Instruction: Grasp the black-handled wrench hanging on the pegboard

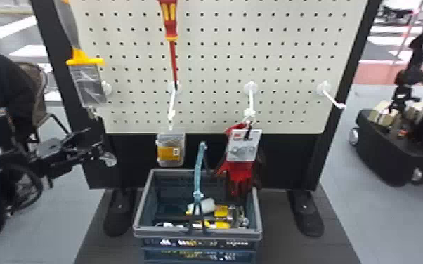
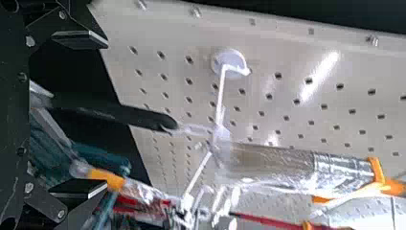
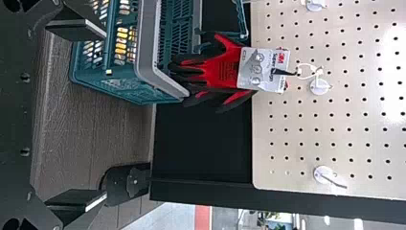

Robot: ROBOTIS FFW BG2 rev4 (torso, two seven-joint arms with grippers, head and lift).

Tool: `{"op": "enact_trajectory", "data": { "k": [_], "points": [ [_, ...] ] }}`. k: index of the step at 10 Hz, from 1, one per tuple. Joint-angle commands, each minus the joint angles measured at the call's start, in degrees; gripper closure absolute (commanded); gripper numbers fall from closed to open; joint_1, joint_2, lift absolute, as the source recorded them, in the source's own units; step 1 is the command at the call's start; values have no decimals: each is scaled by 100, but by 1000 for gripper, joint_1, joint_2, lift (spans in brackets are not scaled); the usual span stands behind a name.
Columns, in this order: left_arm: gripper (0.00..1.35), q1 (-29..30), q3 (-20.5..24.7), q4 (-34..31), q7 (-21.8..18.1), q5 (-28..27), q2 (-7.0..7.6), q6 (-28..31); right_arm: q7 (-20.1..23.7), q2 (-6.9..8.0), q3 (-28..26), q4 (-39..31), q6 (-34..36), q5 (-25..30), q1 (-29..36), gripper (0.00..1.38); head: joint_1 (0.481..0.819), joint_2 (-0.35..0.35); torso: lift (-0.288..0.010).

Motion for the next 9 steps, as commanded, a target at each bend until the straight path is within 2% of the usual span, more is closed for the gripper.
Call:
{"op": "enact_trajectory", "data": {
  "k": [1, 2, 3, 4, 5, 6, 7, 8, 9],
  "points": [
    [217, -310, -344, 67, -140, 163, 123, 121, 11, 13, 0, 14, 2, 0, -5, 133, 549, 0, -100],
    [140, -433, -538, 165, -289, 436, 184, 236, 11, 21, 0, 14, 10, 0, -17, 133, 549, 0, -100],
    [124, -569, -661, 278, -421, 506, 237, 227, 20, 30, 0, 28, 10, 9, -17, 133, 549, 0, -100],
    [174, -618, -661, 278, -491, 339, 272, 332, 38, 30, 0, 56, 10, 0, -42, 133, 549, 0, -100],
    [412, -581, -687, 278, -562, 286, 281, 526, 47, 30, 0, 56, 10, 9, -42, 133, 549, 0, -100],
    [838, -581, -705, 278, -562, 163, 272, 596, 47, 30, 0, 56, 10, 9, -42, 133, 549, 0, -100],
    [1104, -569, -714, 278, -553, 93, 264, 640, 55, 30, 0, 56, 10, 9, -42, 133, 549, 0, -100],
    [1211, -556, -705, 278, -491, 58, 264, 526, 55, 30, 0, 56, 10, 9, -42, 133, 549, 0, -100],
    [1216, -556, -722, 278, -491, 76, 264, 464, 55, 30, 0, 56, 10, 9, -30, 133, 549, 0, -100]
  ]
}}
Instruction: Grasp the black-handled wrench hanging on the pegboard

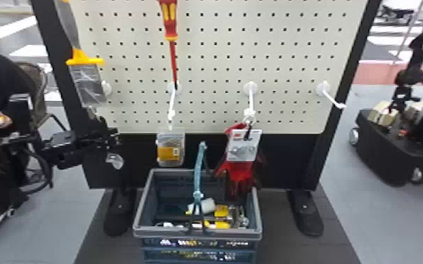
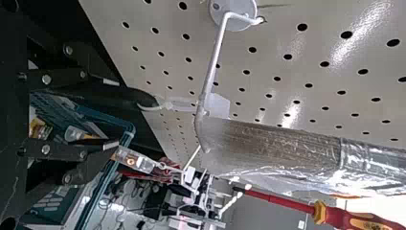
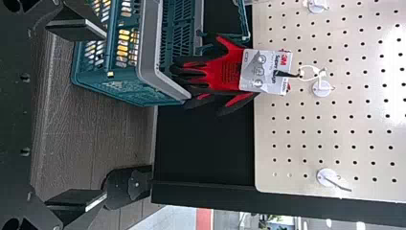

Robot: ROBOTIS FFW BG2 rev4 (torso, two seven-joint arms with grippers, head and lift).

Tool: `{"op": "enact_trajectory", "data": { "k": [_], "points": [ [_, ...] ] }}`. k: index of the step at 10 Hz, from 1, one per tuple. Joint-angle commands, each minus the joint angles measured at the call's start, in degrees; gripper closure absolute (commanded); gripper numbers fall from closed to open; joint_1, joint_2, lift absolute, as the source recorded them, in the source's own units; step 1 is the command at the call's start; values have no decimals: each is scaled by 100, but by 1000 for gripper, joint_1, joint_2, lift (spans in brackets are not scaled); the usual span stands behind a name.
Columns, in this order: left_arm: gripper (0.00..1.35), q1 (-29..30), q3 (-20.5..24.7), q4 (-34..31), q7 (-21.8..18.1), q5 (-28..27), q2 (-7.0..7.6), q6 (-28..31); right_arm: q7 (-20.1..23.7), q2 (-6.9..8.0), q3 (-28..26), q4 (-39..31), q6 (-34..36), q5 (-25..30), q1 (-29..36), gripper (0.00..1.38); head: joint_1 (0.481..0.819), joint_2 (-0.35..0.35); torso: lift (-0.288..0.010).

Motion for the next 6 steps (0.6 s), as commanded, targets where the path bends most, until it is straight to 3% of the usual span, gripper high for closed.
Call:
{"op": "enact_trajectory", "data": {
  "k": [1, 6],
  "points": [
    [1216, -21, -25, 0, -1, 25, 0, -105, 0, 0, 0, 0, 0, -9, 7, 133, 549, 0, -100],
    [1216, -33, -34, 0, 26, 86, 0, -245, 0, 0, 0, 0, 0, -9, 7, 133, 549, 0, -100]
  ]
}}
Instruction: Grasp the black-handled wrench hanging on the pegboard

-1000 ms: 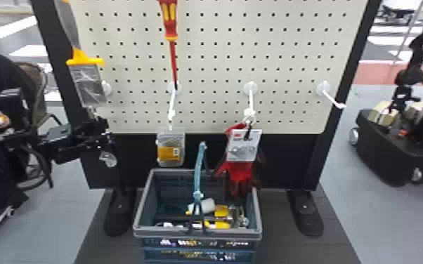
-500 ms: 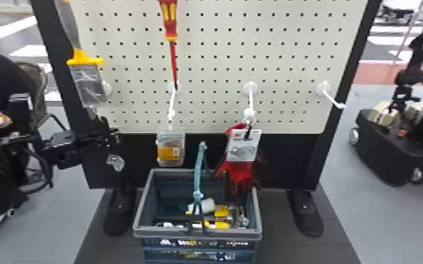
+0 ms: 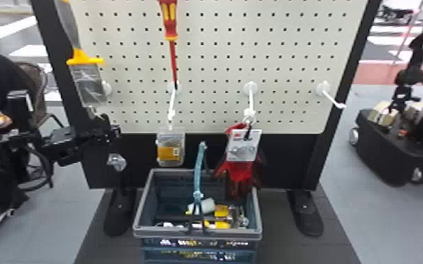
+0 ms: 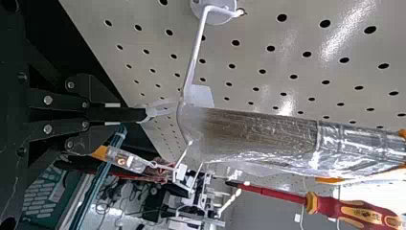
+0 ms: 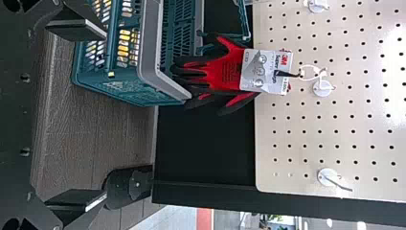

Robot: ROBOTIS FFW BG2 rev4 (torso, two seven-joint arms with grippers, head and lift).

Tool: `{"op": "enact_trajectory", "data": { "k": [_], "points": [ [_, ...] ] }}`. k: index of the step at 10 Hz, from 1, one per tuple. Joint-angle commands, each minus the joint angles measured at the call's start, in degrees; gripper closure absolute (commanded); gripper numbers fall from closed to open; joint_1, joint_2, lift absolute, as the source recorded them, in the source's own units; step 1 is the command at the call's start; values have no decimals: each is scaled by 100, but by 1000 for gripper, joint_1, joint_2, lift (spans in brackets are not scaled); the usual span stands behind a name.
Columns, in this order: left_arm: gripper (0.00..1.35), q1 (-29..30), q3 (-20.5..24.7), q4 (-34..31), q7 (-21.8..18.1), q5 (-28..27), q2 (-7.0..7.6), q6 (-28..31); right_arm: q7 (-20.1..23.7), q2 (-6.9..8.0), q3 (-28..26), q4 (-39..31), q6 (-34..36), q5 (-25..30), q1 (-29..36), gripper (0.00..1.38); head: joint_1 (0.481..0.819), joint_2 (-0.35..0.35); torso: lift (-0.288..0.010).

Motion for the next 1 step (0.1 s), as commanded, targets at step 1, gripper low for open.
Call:
{"op": "enact_trajectory", "data": {
  "k": [1],
  "points": [
    [1216, 0, -9, 0, 1, 32, 0, -16, 0, 0, 0, 0, 0, 0, 0, 133, 549, 0, -100]
  ]
}}
